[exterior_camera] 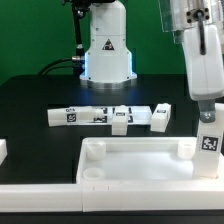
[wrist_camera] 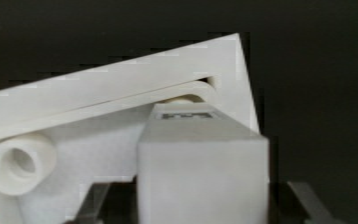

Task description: Assemble desk

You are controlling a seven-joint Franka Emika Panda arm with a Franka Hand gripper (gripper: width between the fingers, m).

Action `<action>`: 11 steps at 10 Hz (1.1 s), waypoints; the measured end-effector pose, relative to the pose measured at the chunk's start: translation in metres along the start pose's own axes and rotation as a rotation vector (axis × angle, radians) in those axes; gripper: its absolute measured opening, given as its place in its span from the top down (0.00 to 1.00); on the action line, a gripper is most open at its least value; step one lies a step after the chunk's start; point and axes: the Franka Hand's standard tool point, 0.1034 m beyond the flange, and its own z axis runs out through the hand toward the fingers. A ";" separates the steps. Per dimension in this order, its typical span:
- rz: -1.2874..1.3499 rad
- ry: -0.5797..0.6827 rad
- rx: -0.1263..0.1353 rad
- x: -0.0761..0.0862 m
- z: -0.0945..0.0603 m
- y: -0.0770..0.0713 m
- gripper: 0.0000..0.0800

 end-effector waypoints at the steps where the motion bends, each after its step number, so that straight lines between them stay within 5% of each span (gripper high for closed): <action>1: -0.072 -0.002 -0.005 0.000 -0.001 0.000 0.57; 2: -0.214 0.002 -0.017 0.000 -0.001 0.000 0.57; 3: -0.389 0.013 -0.059 -0.004 0.001 0.006 0.34; 4: -0.471 0.010 -0.087 -0.009 0.002 0.008 0.24; 7: -0.679 0.009 -0.084 -0.007 0.002 0.006 0.19; 10: -1.176 0.082 -0.129 -0.008 0.004 0.002 0.19; 11: -1.179 0.083 -0.115 -0.009 0.005 0.001 0.22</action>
Offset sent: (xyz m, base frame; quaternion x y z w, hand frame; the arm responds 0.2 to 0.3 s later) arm -0.0044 0.0242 -0.0026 -0.1025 0.0074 -0.3033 0.9473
